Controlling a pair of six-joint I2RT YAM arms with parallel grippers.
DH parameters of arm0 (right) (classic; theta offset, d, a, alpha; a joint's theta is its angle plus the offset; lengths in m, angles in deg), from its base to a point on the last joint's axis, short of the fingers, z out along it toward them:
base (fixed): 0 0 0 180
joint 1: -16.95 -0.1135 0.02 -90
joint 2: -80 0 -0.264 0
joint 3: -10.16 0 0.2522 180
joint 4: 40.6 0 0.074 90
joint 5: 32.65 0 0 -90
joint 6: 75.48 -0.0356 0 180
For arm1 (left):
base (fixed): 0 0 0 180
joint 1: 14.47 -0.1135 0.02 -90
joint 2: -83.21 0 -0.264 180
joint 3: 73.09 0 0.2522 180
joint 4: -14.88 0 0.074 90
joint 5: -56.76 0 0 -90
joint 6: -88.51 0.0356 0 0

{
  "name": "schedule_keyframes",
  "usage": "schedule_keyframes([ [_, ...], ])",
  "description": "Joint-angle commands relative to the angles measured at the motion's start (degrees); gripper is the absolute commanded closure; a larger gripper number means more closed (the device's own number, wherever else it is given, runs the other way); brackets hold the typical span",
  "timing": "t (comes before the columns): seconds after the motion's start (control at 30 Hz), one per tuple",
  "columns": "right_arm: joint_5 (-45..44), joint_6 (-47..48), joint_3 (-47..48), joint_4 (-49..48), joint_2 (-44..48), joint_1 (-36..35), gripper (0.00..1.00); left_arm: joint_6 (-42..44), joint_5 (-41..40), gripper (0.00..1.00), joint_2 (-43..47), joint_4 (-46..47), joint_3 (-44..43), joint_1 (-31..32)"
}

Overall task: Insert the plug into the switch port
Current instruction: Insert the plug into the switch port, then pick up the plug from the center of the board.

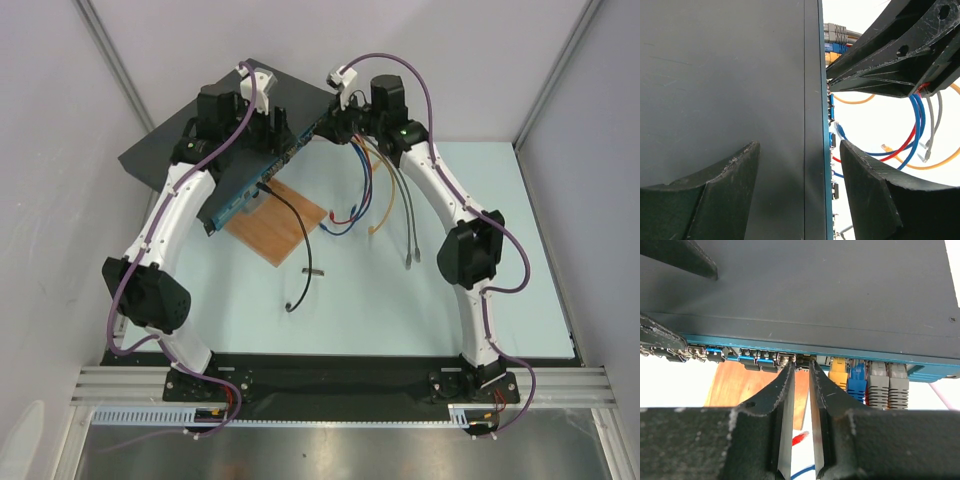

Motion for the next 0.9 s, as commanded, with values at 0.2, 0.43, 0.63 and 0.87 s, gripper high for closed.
schedule_keyframes([
  [0.2,9.7,4.7,-18.5,-5.5,15.7,2.1,0.52,-0.3,7.9,0.27,1.8,2.3,-2.4,-1.8],
  [0.43,12.2,18.3,-34.9,10.8,30.2,-1.0,0.31,0.5,13.5,0.22,6.6,6.5,-0.6,-1.8],
  [0.63,1.7,27.9,-46.3,16.6,31.8,-10.1,0.45,1.3,13.1,0.21,9.5,4.2,0.2,-2.5],
  [0.87,-9.9,26.0,-47.6,14.9,23.5,-17.7,0.57,2.4,11.7,0.21,15.0,1.4,4.1,-3.5],
])
